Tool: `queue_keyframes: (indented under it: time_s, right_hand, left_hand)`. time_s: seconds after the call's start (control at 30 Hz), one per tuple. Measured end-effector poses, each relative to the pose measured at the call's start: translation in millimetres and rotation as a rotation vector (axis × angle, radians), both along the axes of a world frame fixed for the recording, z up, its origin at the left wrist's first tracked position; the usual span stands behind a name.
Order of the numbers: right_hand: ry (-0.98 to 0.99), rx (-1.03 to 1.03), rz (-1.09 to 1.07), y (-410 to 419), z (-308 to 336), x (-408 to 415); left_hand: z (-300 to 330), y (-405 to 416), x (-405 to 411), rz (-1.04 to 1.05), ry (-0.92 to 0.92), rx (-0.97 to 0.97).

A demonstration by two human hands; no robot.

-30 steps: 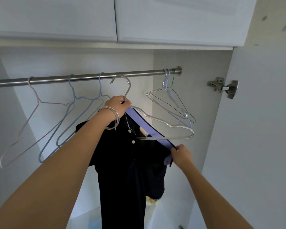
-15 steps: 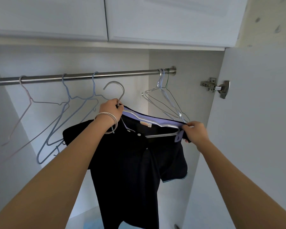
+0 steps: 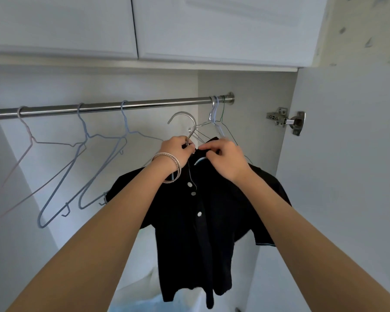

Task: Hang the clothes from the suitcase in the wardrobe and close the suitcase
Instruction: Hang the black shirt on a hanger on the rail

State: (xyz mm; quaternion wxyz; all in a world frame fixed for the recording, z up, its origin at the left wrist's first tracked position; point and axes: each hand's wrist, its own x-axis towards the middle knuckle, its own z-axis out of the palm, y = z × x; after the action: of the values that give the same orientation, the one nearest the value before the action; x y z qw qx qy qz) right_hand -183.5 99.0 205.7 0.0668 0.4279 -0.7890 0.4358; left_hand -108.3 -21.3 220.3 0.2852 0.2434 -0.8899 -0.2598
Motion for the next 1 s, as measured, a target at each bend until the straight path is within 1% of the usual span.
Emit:
queue_keyframes:
  time_s: [0.07, 0.2, 0.23, 0.4, 0.53, 0.63, 0.77, 0.9, 1.0]
  right_hand:
    - [0.068, 0.041, -0.041, 8, -4, -9]
    - [0.032, 0.226, -0.117, 26, -18, -22]
    - [0.03, 0.246, -0.142, 29, -21, -25]
    - [0.014, 0.166, -0.204, 37, -27, -30]
    - [-0.124, 0.202, -0.128, 43, -29, -41]
    - [-0.193, 0.178, -0.1, 45, -32, -48]
    - [-0.247, 0.151, -0.158, 38, -30, -56]
    - [-0.237, 0.168, -0.267, 12, -17, -50]
    - [-0.228, 0.166, -0.286, -19, -5, -45]
  left_hand:
    - [1, -2, 1, -0.007, 0.004, 0.027]
    - [1, -7, 2, -0.021, 0.039, 0.067]
    - [1, -7, 1, -0.037, 0.034, 0.075]
    - [-3, -6, -6, -0.101, -0.065, 0.074]
    - [-8, -13, -7, -0.116, -0.17, 0.02]
    - [-20, -23, -6, -0.077, -0.292, -0.016]
    - [-27, -38, -4, -0.009, -0.394, 0.001]
    - [-21, -45, -8, -0.013, -0.386, -0.005]
    - [-14, -46, -14, -0.039, -0.343, -0.018]
